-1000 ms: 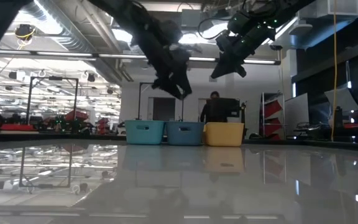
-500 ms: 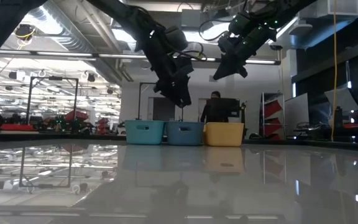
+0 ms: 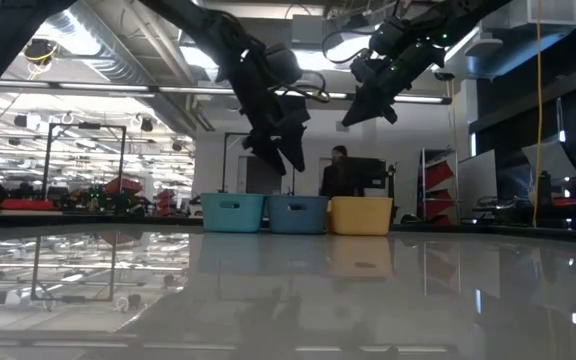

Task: Sort batteries
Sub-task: Put the brown battery into the blue bin

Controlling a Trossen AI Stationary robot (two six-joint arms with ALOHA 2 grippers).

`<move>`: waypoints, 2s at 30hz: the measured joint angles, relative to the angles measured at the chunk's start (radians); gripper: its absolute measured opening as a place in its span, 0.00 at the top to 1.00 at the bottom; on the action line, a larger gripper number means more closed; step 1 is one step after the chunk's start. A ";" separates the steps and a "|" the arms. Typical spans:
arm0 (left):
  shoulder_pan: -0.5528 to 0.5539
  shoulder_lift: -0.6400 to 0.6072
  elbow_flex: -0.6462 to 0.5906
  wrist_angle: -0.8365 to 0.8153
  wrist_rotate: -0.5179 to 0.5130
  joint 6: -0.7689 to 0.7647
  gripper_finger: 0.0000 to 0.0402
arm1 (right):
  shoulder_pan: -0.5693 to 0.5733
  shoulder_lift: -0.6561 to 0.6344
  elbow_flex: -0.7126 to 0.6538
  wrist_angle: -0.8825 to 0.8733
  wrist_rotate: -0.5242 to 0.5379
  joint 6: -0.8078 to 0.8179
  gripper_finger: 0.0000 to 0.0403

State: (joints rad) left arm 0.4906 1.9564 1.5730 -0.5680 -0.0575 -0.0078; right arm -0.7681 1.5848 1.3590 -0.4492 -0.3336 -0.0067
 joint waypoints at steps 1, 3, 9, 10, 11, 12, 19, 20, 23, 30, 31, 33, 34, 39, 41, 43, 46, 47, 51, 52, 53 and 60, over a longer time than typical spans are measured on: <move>0.000 0.000 0.000 0.000 -0.001 0.010 0.18 | 0.000 0.000 0.000 0.000 0.000 0.000 1.00; -0.001 -0.005 0.000 -0.001 0.000 0.017 0.16 | 0.000 0.000 0.000 0.000 0.000 0.001 1.00; -0.004 -0.073 0.000 -0.048 0.024 0.088 0.18 | 0.001 0.000 0.000 -0.004 0.000 0.001 1.00; -0.006 -0.089 0.000 -0.071 0.026 0.105 0.18 | 0.001 0.000 0.000 -0.004 0.000 0.001 1.00; -0.009 -0.105 0.000 -0.097 0.028 0.121 0.18 | 0.001 0.000 0.000 -0.005 0.000 0.001 1.00; -0.012 -0.122 0.000 -0.128 0.028 0.129 0.18 | 0.001 0.000 0.000 -0.005 0.000 0.001 1.00; -0.056 -0.210 -0.010 -0.433 0.028 0.164 0.18 | 0.001 0.000 0.000 -0.010 0.000 0.001 1.00; -0.066 -0.219 -0.020 -0.481 0.028 0.154 0.18 | 0.001 0.000 0.000 -0.010 0.000 0.001 1.00; -0.106 -0.234 -0.069 -0.638 0.028 0.131 0.18 | 0.001 0.000 0.000 -0.013 0.000 0.001 1.00; -0.248 -0.386 -0.347 -0.704 0.028 -0.016 0.18 | 0.002 0.000 0.000 -0.024 0.000 -0.002 1.00; -0.274 -0.419 -0.394 -0.693 0.027 -0.062 0.18 | 0.002 0.000 0.000 -0.025 0.000 -0.002 1.00; -0.330 -0.477 -0.482 -0.684 0.022 -0.165 0.18 | 0.002 0.000 0.000 -0.024 0.000 -0.002 1.00; -0.360 -0.499 -0.523 -0.684 0.021 -0.216 0.18 | 0.002 0.000 0.000 -0.024 0.000 -0.002 1.00; -0.523 -0.546 -0.686 -0.682 0.054 -0.403 0.18 | 0.002 0.000 0.000 -0.020 0.000 -0.010 1.00; -0.583 -0.543 -0.728 -0.677 0.073 -0.429 0.18 | 0.003 0.000 0.000 -0.020 0.000 -0.010 1.00; -0.630 -0.533 -0.764 -0.676 0.080 -0.457 0.18 | 0.003 0.000 0.000 -0.021 0.000 -0.010 1.00; -0.668 -0.533 -0.804 -0.674 0.097 -0.494 0.18 | 0.002 0.000 0.000 -0.021 -0.001 -0.010 1.00; -0.672 -0.533 -0.814 -0.676 0.109 -0.508 0.18 | 0.003 0.000 0.000 -0.020 -0.001 -0.010 1.00; -0.672 -0.533 -0.839 -0.655 0.172 -0.525 0.18 | 0.002 0.000 0.000 -0.021 0.000 -0.002 1.00; -0.672 -0.533 -0.844 -0.649 0.182 -0.532 0.18 | 0.002 0.000 0.000 -0.020 -0.001 -0.002 1.00; -0.672 -0.533 -0.847 -0.648 0.190 -0.534 0.18 | 0.002 0.000 0.000 -0.020 -0.001 -0.001 1.00; -0.665 -0.533 -0.881 -0.624 0.192 -0.451 0.18 | 0.002 0.000 0.000 -0.021 -0.001 0.016 1.00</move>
State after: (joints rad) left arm -0.1742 1.4239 0.6923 -1.1921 0.1349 -0.4591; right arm -0.7658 1.5848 1.3590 -0.4698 -0.3343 0.0092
